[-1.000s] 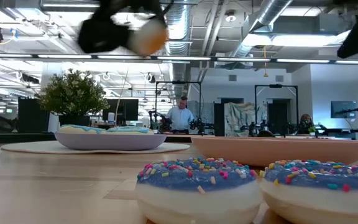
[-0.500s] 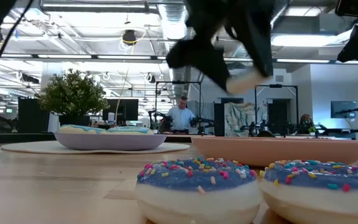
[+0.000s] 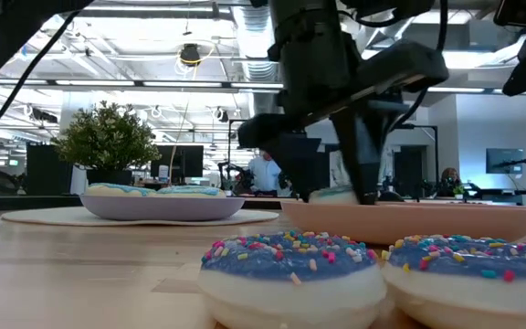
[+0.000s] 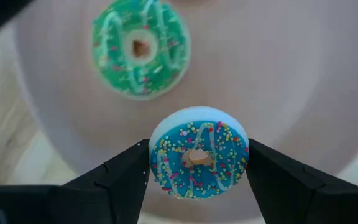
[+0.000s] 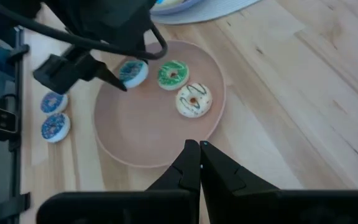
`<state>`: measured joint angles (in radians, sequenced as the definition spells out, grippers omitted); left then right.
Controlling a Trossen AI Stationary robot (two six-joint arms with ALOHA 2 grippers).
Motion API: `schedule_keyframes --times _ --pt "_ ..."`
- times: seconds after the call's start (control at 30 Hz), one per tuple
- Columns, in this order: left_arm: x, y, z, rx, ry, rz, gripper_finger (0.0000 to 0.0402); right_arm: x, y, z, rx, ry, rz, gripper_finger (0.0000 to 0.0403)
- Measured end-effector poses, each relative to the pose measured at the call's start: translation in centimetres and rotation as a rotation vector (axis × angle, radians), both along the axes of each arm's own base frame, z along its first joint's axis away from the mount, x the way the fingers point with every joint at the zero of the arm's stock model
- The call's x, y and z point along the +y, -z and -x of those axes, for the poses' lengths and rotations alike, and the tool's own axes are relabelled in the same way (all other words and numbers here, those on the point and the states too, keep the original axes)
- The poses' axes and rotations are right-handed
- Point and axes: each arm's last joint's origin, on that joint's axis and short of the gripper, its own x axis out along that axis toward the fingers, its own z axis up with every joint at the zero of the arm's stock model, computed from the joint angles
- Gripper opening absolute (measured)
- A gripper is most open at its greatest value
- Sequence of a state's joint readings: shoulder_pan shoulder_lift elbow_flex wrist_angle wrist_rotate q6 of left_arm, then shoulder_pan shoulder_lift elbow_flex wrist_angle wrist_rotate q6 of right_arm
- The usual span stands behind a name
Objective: Pick & Place donuts
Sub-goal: Put the small light blue donut on the pink plate, then put the big white donut on the purple plate
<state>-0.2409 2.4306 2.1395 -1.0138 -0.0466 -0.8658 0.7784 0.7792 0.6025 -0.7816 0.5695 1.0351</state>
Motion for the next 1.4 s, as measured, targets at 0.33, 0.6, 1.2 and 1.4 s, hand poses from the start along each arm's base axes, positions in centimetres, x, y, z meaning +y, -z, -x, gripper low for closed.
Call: schedule_keyframes --times 0.33,0.6,1.2,1.4 --pt "0.1 0.0 0.0 0.002 -0.041 0.018 0.0248 0.0 0.0 0.0 0.005 -0.020 0.020 0.0000" --pt "0.3 0.0 0.0 0.015 -0.045 0.031 0.0288 0.0 0.0 0.0 0.005 -0.035 0.037 0.0000" --pt "0.8 -6.7 0.6 -0.051 -0.012 -0.148 0.0314 0.2 -0.1 -0.1 -0.006 -0.045 0.007 0.0000" --pt "-0.1 -7.5 1.0 -0.078 0.093 -0.159 0.0259 0.2 -0.2 -0.2 -0.013 -0.045 -0.001 0.0000"
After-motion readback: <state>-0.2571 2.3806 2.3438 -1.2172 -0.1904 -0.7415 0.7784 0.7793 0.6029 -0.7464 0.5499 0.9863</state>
